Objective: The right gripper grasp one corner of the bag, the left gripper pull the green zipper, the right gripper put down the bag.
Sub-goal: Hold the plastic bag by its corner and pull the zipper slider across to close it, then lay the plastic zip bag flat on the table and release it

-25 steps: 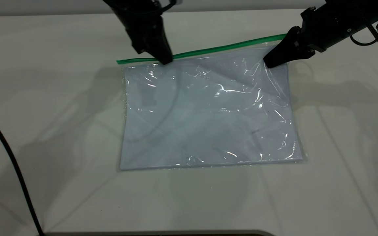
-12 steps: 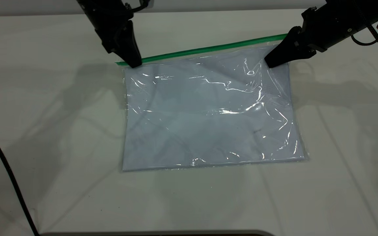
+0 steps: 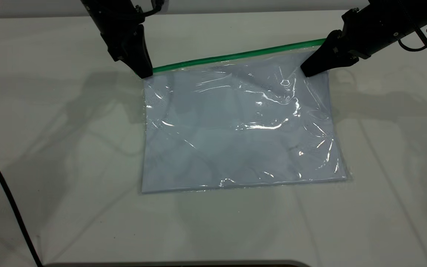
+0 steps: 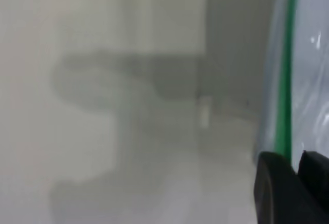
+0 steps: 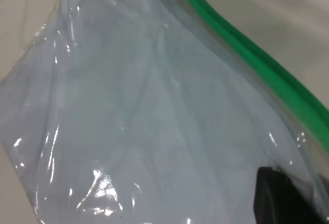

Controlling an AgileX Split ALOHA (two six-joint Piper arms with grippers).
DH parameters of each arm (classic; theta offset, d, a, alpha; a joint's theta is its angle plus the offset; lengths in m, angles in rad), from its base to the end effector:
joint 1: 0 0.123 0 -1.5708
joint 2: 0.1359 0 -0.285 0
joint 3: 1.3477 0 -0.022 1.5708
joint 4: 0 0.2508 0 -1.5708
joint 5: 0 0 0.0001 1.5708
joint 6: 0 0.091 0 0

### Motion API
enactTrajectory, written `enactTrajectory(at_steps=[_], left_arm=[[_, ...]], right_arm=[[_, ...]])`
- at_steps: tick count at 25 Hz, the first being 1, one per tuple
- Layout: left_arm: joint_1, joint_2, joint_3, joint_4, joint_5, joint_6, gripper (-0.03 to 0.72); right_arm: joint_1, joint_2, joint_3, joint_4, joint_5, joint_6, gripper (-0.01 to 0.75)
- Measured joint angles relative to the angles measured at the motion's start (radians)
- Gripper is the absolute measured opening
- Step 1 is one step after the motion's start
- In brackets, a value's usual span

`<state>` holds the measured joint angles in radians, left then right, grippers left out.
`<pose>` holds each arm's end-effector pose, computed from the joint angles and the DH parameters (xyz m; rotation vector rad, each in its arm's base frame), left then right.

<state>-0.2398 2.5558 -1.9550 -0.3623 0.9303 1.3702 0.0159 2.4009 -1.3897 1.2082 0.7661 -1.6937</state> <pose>0.4792 -0.1438 0.0567 1.8543 2.1784 -0.2729 0.4237 0.0658 0.0324 -0.9194 2.3661 0.7737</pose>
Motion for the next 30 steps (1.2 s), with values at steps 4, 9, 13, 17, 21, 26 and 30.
enactTrajectory(at_steps=[4,9,13,17,21,26,30], left_arm=[[0.001,0.000,0.000,-0.034,0.005,0.000,0.312],[0.001,0.000,0.000,-0.092,-0.006,-0.020,0.505],[0.001,0.000,0.000,-0.099,-0.011,-0.107,0.562],[0.006,-0.021,0.000,-0.085,-0.038,-0.250,0.568],[0.010,-0.111,0.000,-0.006,-0.060,-0.409,0.568],[0.010,-0.266,0.000,0.125,-0.022,-0.647,0.568],[0.010,-0.402,0.000,0.259,0.038,-0.862,0.568]], right_arm=[[-0.008,0.000,0.000,-0.003,-0.022,0.012,0.034],[-0.009,0.000,0.000,0.003,-0.025,0.032,0.121],[-0.010,-0.001,0.000,0.008,-0.026,0.090,0.382],[-0.025,-0.005,0.000,0.006,-0.089,0.220,0.638],[-0.077,-0.061,0.000,-0.115,-0.158,0.380,0.692],[-0.154,-0.224,0.000,-0.317,-0.145,0.598,0.644],[-0.174,-0.409,0.000,-0.412,-0.083,0.727,0.616]])
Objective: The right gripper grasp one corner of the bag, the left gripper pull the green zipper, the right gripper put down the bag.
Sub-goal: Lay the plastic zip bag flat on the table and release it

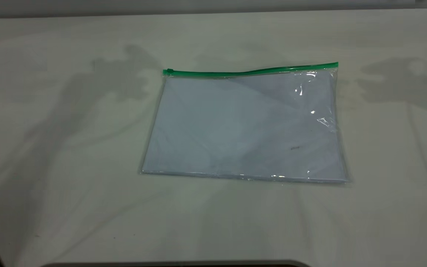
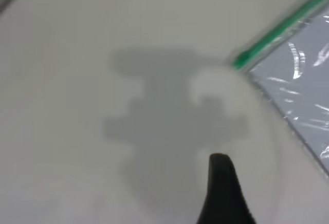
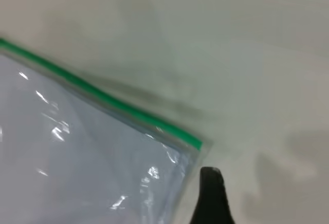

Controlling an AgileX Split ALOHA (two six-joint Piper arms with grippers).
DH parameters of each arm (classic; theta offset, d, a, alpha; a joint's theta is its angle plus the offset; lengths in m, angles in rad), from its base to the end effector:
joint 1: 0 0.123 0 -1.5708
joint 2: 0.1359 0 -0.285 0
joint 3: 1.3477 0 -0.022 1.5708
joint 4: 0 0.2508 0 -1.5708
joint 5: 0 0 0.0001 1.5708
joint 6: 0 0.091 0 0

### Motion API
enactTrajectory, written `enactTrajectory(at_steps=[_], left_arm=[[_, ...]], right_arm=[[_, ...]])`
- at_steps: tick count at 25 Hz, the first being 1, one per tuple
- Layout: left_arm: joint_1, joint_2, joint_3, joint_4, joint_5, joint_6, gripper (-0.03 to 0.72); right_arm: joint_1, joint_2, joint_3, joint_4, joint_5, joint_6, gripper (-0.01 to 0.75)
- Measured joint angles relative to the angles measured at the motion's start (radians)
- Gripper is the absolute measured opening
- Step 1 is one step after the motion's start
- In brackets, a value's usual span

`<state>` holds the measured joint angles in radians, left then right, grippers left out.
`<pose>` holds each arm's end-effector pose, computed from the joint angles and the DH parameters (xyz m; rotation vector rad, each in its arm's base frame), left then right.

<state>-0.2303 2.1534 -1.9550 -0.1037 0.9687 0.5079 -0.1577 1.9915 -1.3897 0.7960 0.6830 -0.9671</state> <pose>0.4676 -0.1176 0.2517 0.9070 2.4815 -0.0396 0.4225 -0.0256 0.1910 -0.3362 2.4685 0.4224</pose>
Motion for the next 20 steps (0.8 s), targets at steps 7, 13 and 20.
enactTrajectory(at_steps=[7,13,20], left_arm=[[0.000,-0.243,0.001,0.184,0.199,-0.255,0.568],[0.000,-0.430,0.002,0.235,0.199,-0.331,0.568],[0.000,-0.742,0.205,0.236,0.199,-0.486,0.568]], right_arm=[[0.000,-0.363,0.000,-0.056,0.146,0.175,0.596],[0.000,-0.627,0.000,-0.093,0.348,0.310,0.587],[0.000,-0.881,0.001,-0.155,0.552,0.404,0.587]])
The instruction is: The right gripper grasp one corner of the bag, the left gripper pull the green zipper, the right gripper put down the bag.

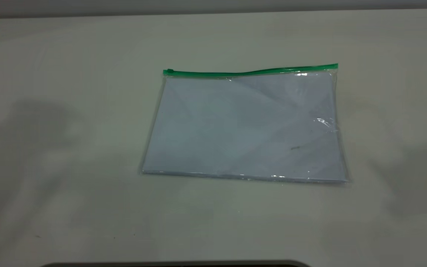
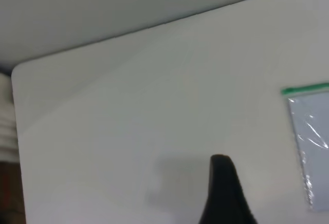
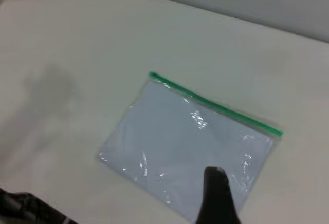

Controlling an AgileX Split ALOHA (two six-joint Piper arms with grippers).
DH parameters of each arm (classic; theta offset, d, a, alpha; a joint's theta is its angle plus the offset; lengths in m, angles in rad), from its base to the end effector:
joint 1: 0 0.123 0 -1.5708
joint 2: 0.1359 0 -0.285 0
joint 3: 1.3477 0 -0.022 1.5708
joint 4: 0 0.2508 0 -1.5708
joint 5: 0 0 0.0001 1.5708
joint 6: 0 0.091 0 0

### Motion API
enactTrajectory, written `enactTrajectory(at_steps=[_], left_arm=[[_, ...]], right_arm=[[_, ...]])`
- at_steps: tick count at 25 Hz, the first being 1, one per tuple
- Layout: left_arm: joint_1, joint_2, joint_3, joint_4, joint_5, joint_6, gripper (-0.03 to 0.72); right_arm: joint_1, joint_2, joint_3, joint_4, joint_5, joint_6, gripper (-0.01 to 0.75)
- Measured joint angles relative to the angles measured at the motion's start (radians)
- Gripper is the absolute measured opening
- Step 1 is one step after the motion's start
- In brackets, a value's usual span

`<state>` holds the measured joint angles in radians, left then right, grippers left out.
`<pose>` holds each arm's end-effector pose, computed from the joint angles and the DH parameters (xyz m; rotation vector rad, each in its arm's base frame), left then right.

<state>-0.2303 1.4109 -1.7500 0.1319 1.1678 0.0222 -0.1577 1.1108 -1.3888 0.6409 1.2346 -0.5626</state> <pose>0.2743 -0.0530 0.4708 0.2881 2.2851 0.0600 0.1939 0.0212 0.4496 -0.4612 2.1901 0.4516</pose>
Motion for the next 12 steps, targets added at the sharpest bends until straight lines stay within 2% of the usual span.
enactTrajectory(at_steps=[5,12], left_arm=[[0.000,-0.347,0.291,0.000,0.000,-0.022,0.568],[0.000,-0.882,0.643,0.000,0.000,-0.016,0.568]], right_arm=[[0.000,-0.212,0.026,0.012,0.000,0.043,0.587],[0.000,-0.521,0.274,0.036,0.000,0.046,0.587]])
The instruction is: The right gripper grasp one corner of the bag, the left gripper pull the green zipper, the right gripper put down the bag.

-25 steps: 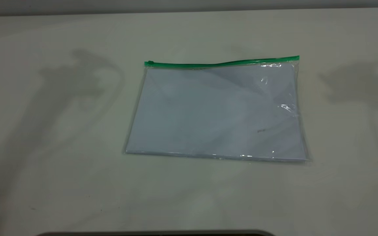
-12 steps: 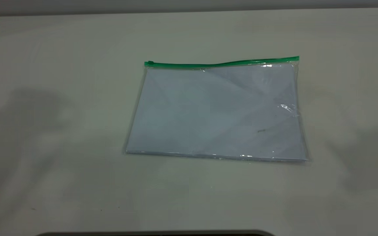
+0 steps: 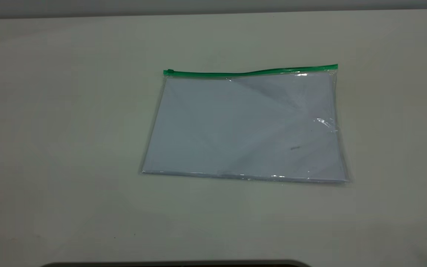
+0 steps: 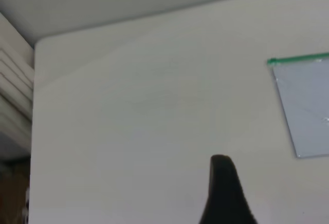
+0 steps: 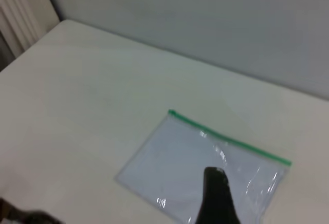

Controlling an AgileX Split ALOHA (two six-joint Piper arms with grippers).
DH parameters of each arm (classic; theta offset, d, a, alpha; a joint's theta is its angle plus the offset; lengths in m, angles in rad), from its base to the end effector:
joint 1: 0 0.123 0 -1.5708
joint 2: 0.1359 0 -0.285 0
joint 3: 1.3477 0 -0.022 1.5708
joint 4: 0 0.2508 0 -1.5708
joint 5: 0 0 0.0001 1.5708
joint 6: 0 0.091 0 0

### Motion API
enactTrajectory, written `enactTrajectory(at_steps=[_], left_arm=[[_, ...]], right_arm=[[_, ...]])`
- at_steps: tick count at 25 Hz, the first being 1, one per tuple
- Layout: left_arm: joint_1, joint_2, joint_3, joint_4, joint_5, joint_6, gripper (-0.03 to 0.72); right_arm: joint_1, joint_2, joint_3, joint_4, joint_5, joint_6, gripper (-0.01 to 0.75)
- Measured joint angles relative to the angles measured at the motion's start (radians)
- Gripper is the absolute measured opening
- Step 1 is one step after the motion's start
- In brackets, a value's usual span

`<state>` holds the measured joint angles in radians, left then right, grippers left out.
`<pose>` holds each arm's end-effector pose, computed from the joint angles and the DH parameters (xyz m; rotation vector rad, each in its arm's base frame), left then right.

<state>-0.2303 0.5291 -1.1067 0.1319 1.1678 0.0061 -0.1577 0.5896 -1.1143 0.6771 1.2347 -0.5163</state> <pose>0.0403 0.0019 0.4275 0.2232 2.0546 0.0195 0.0503 0.0465 0.4365 -0.4675 1.9645 0.4039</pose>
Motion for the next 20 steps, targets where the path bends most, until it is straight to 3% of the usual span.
enactTrajectory(at_steps=[5,9,14,20], left_arm=[[0.000,-0.300,0.151,-0.031,0.000,0.010,0.568],[0.000,-0.433,0.258,-0.146,0.000,0.052,0.568],[0.000,-0.460,0.397,-0.258,-0.005,0.117,0.568],[0.000,-0.460,0.557,-0.251,-0.021,0.125,0.568]], right_arm=[[0.000,-0.149,0.168,-0.004,0.000,0.000,0.587],[0.000,-0.248,0.275,-0.012,0.000,0.000,0.583],[0.000,-0.377,0.386,-0.026,0.000,0.000,0.578],[0.000,-0.500,0.487,-0.054,0.000,0.000,0.578]])
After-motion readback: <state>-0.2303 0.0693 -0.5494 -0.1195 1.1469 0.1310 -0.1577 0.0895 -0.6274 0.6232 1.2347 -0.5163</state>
